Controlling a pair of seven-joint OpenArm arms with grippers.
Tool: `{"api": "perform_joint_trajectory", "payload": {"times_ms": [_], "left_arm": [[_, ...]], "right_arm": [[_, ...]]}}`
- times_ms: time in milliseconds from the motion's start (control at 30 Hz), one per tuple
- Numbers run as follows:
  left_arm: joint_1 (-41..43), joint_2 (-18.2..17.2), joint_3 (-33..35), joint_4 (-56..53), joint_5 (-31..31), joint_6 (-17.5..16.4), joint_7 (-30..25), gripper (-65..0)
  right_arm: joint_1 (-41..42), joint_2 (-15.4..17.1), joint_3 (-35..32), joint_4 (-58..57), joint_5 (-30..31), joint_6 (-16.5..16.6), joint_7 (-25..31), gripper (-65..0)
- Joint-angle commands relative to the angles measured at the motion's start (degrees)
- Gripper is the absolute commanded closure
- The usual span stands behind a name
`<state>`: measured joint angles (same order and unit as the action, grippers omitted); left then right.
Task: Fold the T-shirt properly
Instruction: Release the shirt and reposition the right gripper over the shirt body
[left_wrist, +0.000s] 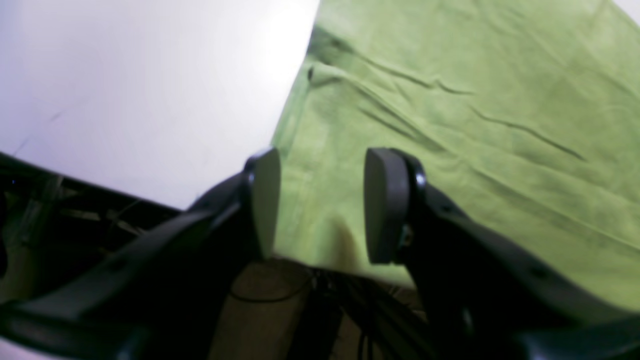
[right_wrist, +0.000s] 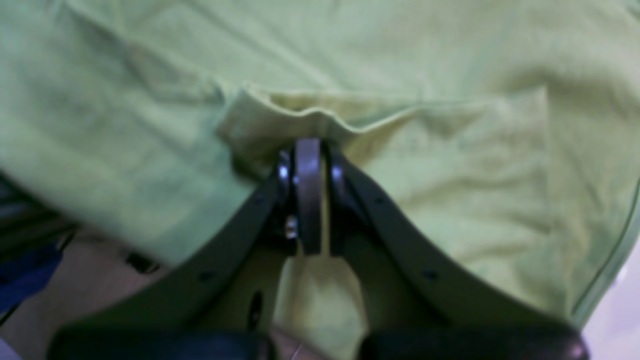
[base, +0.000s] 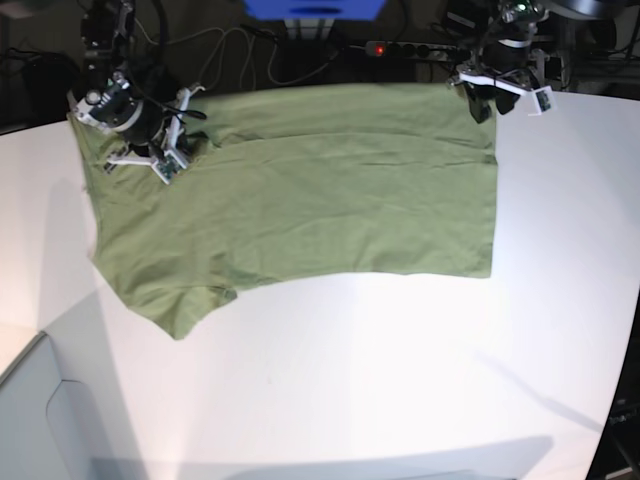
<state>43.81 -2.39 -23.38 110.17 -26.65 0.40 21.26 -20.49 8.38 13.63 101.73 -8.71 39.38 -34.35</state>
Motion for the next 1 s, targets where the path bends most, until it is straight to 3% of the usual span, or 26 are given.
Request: {"api": "perform_joint_trajectory", "payload": {"times_ms": [0,233,567,967], "left_arm": [[0.6,-0.2,-0.2,1.1,-0.2,-0.2,-1.1,-26.8],[0.5,-0.2,-0.2,1.1,-0.2,-0.2,-1.1,-26.8],[-0.3,0.1,-0.2,1.1,-0.2,-0.2,-1.1,-26.8],[-1.0,0.1,-0.2,1.2,-0.2,-0.2,-1.1,-26.8]], "right_arm": [[0.8,0.5,0.2,0.5,0.9,0.6,0.8,0.0],[2.0,0.5,0.2,1.3,0.9,0.6,0.8,0.0],[-4.5,0.8,0.2,9.8,0.9,0.6,0.8,0.0],[-1.5,0.5,-4.8,5.1,0.9,0.6,0.8,0.0]]}}
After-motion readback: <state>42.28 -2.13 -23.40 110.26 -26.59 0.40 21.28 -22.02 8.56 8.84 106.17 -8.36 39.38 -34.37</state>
